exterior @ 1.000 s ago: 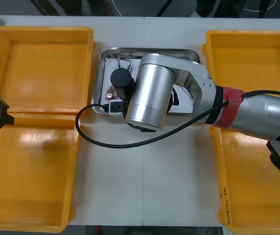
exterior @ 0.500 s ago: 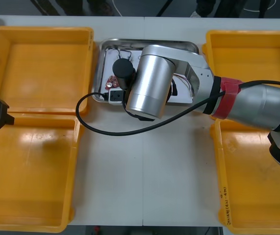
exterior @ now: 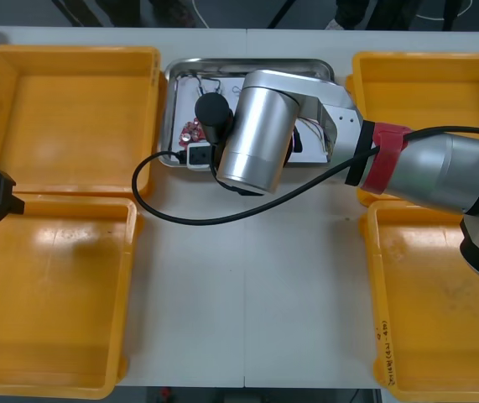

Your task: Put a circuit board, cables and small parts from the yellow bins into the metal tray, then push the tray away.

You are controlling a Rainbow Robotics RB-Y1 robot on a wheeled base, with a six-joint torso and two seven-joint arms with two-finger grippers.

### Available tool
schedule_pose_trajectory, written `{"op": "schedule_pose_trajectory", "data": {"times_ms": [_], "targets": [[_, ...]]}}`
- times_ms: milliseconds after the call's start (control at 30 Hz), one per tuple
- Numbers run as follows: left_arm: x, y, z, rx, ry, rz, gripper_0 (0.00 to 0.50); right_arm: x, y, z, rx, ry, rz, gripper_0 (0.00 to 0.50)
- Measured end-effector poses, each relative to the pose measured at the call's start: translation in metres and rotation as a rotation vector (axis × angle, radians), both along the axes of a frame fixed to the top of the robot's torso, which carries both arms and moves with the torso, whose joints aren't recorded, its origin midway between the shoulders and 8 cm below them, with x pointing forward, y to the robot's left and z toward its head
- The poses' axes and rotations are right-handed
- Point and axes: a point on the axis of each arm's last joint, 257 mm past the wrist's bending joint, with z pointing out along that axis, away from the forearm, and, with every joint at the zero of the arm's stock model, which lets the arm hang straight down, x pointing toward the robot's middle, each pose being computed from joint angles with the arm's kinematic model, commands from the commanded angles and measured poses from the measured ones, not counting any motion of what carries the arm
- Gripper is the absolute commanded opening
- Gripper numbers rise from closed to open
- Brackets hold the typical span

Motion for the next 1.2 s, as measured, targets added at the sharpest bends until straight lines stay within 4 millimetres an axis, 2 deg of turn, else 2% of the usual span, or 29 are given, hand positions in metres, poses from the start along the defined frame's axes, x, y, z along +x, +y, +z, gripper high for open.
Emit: {"op": "schedule_pose_trajectory", "data": {"times_ms": [500,1200], "targets": [[0.000,0.000,0.000,0.000,0.000,0.000,0.500,0.028,0.002,0.014,0.017,-0.041,-0.020,0.000],[0.000,0.000,0.000,0.000,0.000,0.000,0.500,0.056,-0.004,0.017,0.041,-0.066,-0.013,0.000]]}}
